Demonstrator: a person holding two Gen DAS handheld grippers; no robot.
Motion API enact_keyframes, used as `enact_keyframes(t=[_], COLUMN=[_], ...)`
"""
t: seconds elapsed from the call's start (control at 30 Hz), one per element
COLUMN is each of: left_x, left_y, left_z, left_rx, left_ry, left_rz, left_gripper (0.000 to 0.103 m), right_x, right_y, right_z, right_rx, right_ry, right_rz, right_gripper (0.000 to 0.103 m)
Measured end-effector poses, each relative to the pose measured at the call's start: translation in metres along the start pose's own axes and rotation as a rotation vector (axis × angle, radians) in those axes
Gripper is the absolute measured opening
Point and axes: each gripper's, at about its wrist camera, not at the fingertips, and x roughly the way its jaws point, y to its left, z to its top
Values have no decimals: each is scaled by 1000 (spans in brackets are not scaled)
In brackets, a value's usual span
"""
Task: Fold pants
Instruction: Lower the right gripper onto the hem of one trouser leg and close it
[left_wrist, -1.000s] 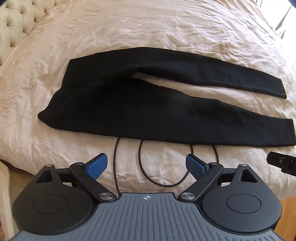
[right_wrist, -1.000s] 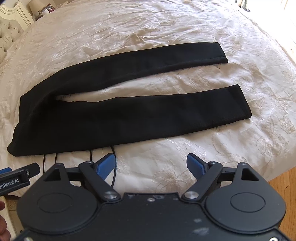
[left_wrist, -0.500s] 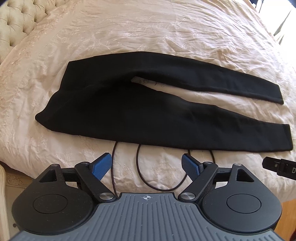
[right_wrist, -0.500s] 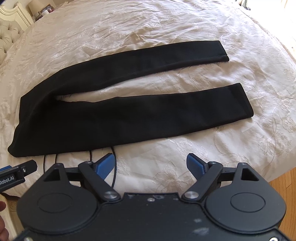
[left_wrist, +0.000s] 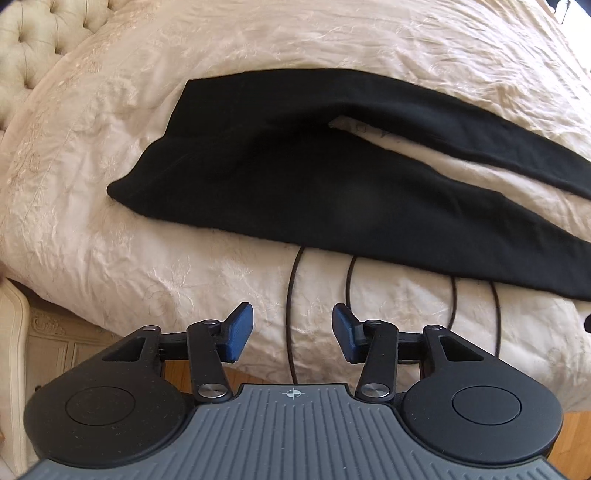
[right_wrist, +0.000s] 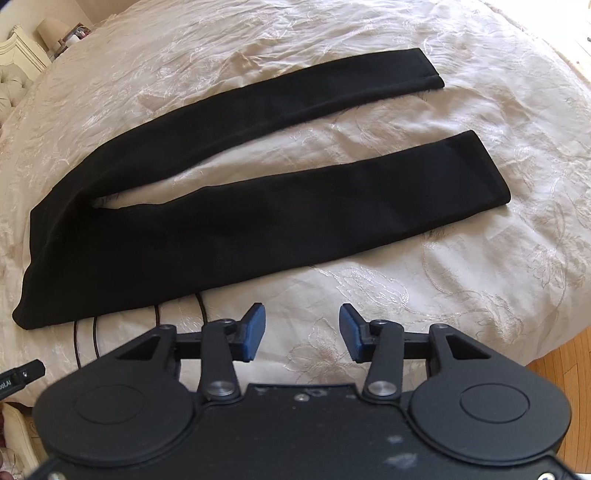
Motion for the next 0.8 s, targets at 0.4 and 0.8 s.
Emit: enact_keyframes(t=[0.4, 0.8], left_x=[31, 70], left_y=[20, 27], left_z=[22, 56], left_rx=[-10, 178], left_ry=[62, -27], left_rz=[6, 16], left_gripper=[47, 46], right_x=[29, 60], right_y=[-4, -30], right_z=[16, 40], right_rx=[68, 272], right_ry=[22, -4], right_rz=[-20, -115], right_gripper=[34, 45])
